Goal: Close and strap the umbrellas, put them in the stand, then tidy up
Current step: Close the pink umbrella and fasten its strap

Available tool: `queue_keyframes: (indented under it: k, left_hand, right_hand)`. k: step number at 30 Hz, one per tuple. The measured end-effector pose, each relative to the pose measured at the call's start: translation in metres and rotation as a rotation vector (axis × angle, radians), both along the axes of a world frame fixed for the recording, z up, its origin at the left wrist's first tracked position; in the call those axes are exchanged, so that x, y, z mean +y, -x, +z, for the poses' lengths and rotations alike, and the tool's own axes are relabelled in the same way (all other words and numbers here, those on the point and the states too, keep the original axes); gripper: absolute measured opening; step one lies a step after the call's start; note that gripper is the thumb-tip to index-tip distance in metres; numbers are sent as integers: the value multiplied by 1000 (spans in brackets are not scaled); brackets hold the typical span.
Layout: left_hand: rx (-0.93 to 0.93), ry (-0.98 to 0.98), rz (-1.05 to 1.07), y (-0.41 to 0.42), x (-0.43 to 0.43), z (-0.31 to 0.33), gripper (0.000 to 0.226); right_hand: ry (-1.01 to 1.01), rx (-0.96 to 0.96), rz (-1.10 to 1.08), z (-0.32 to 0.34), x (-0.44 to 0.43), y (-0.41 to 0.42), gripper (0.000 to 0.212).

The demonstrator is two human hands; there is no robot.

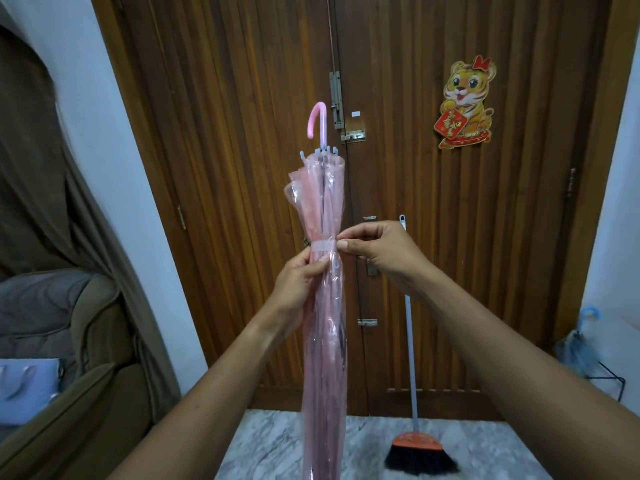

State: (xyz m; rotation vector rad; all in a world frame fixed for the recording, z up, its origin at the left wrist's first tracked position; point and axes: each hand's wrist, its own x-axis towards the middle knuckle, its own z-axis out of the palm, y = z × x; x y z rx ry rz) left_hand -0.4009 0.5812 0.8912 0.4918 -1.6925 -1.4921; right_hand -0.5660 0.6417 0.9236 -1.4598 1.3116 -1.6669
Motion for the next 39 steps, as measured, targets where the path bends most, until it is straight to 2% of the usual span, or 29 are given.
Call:
queue_keyframes:
  k: [6,10,16,26,31,39]
  left_hand:
    - [111,118,106,6,3,-2,33]
    - [224,23,92,4,0,-1,32]
    - [228,-87,-64,-5,-3,-1,39]
    - [206,-116,-121,-2,6,6,41]
    - [181,-111,-126,2,14,6,41]
    - [107,-87,-196,14,35,16,40]
  right_hand:
    - [19,-143,2,-1,4,-12,20]
    - [0,-192,42,3,8,-17,24]
    - [-71,-264,118,-4,7,-16,16]
    - [-44,-374,80,-3,12,-16,18]
    - [-174,-510,296,-2,17,0,19]
    - [-172,-439,329,-1,27,19,12]
